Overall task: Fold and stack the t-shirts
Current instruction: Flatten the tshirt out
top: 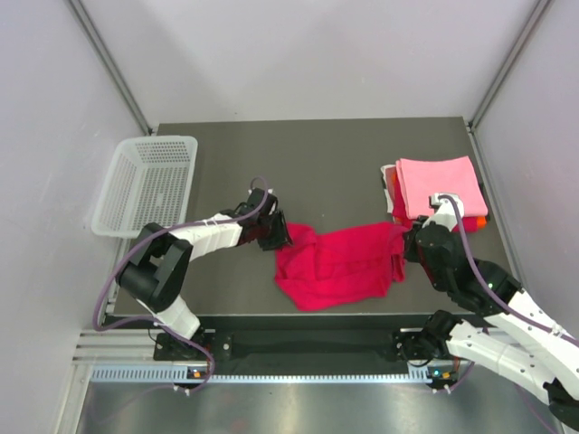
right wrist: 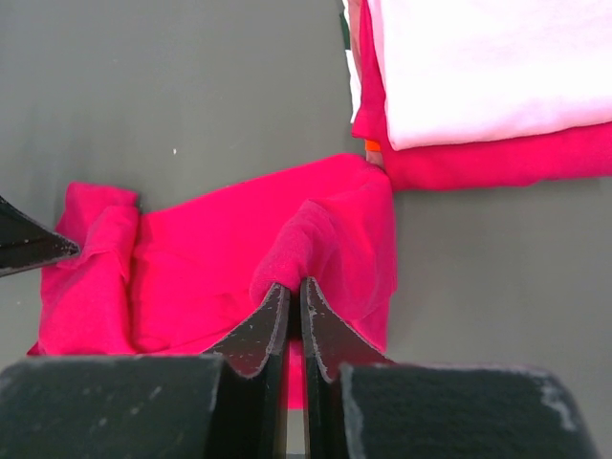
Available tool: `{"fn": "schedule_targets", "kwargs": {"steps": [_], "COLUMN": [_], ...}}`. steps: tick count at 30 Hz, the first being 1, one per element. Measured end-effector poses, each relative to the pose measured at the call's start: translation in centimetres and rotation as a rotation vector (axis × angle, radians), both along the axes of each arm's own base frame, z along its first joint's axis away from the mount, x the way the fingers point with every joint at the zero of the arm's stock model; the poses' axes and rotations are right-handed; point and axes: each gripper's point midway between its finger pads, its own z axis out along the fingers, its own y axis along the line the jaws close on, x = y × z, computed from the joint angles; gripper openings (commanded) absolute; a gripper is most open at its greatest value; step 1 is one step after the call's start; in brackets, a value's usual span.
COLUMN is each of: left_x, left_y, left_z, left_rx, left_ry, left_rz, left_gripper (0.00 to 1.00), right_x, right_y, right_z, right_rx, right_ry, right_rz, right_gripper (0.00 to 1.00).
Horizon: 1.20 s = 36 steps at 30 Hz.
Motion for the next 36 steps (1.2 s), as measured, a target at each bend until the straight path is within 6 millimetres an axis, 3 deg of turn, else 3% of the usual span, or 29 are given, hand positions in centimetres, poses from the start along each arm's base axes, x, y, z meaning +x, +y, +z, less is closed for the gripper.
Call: {"fn": "schedule_targets", "kwargs": {"steps": [3,4,7,13,17,19,23,29,32,33,34,36], "left_x": [-0.1,-0.1,0.0,0.1,2.1,4.3,9.2,14.8,16.9,17.9,18.2,18.6], "left_y": [-0.1,-0.1,0.0,0.2,0.4,1.4,5.8,13.1,16.1,17.2,18.3,20.7], "left_z": [-0.1,-0.1,-0.2,-0.7,1.3,3.5,9.3,20.1,26.4,30.2,31.0,35.4], "left_rx": [-0.003,-0.005,-0.003,0.017,-0.009,-0.052,-0.123,-0.212,-0.246,-0.264,-0.264,-0.284], "left_ry": [0.009,0.011,0.014,0.029,0.016,-0.013,-0.111,-0.284,-0.372,-0.446,-0.467,-0.554], "left_rz": [0.01,0.012,0.017,0.021,0.036,0.068,0.178,0.333,0.375,0.382,0.402,0.437], "left_gripper": [0.23,0.12,0.0,0.0,0.0,0.0,0.0,0.0,0.0,0.0,0.0,0.0], "right_x": [0.0,0.0,0.0,-0.2,-0.4,-0.4,-0.3,1.7,4.5,5.6,6.4,7.9], "right_y": [0.0,0.0,0.0,-0.2,-0.1,0.1,0.7,1.2,0.4,-0.2,-0.7,-1.4], "right_z": [0.0,0.0,0.0,-0.1,-0.3,-0.4,-1.8,-2.4,0.3,2.0,3.5,7.8], "right_rx": [0.0,0.001,0.0,0.002,0.015,0.022,0.017,-0.071,-0.099,-0.093,-0.081,-0.053], "right_ry": [0.0,0.0,0.001,0.006,0.015,0.019,0.05,0.101,0.09,0.069,0.043,-0.028], "right_rz": [0.0,0.0,0.0,-0.003,-0.002,0.003,0.017,-0.016,-0.087,-0.117,-0.142,-0.167], "right_gripper": [0.03,0.03,0.03,0.02,0.02,0.02,0.02,0.0,0.0,0.0,0.0,0.0]}}
